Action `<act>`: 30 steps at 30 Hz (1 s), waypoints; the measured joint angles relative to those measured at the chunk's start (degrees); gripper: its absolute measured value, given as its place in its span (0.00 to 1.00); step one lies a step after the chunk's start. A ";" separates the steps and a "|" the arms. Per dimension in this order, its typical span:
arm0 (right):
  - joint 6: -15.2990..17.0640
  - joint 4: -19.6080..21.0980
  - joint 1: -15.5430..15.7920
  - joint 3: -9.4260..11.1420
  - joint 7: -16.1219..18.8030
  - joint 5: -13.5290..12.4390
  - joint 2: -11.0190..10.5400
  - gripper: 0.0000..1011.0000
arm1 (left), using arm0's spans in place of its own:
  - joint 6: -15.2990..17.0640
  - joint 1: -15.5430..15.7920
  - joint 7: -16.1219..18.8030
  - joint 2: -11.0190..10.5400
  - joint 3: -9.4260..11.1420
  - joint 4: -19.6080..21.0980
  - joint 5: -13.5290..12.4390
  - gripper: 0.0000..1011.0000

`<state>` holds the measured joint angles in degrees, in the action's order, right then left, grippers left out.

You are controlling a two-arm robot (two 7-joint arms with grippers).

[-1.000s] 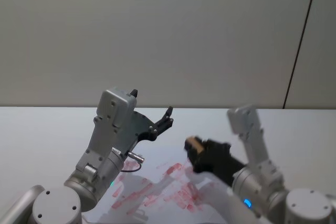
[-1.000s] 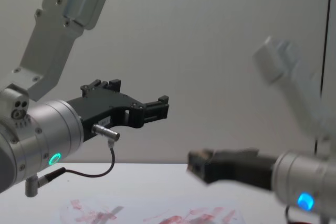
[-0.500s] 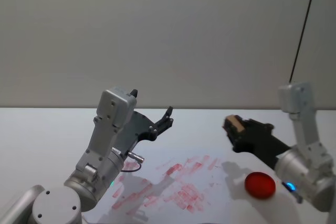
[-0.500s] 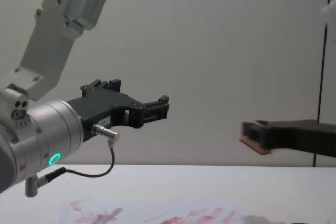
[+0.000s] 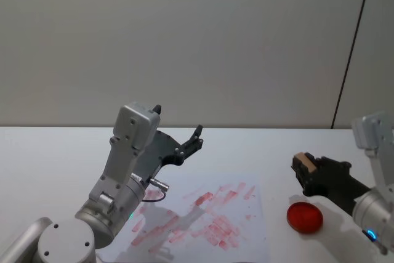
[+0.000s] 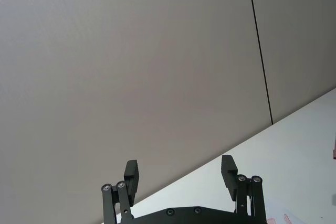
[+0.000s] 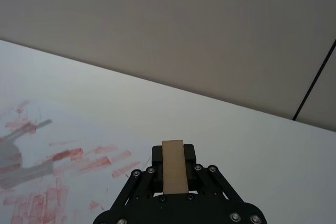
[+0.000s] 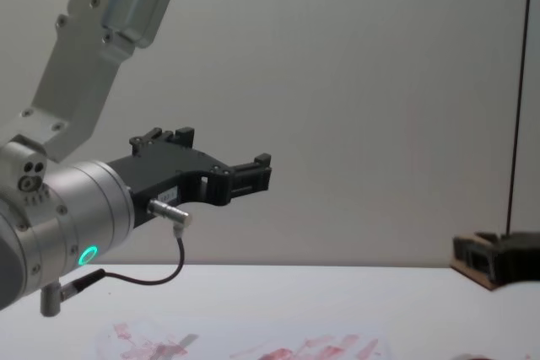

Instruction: Use the one hand to pick up the stamp and affix it onto the A4 paper.

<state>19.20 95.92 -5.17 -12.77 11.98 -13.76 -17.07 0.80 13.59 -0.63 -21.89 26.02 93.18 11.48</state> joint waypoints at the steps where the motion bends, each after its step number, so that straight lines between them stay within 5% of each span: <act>1: 0.06 -0.10 0.22 0.08 0.04 0.16 -0.24 0.22 | 0.00 0.00 0.00 0.00 0.00 0.00 0.00 0.99; 30: 1.15 -3.19 2.16 -0.36 2.18 3.65 -1.75 0.22 | 0.00 0.00 0.01 0.00 0.00 0.00 0.00 0.99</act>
<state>20.35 92.72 -3.01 -13.13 14.16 -10.10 -18.82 0.80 13.59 -0.62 -21.89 26.03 93.18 11.48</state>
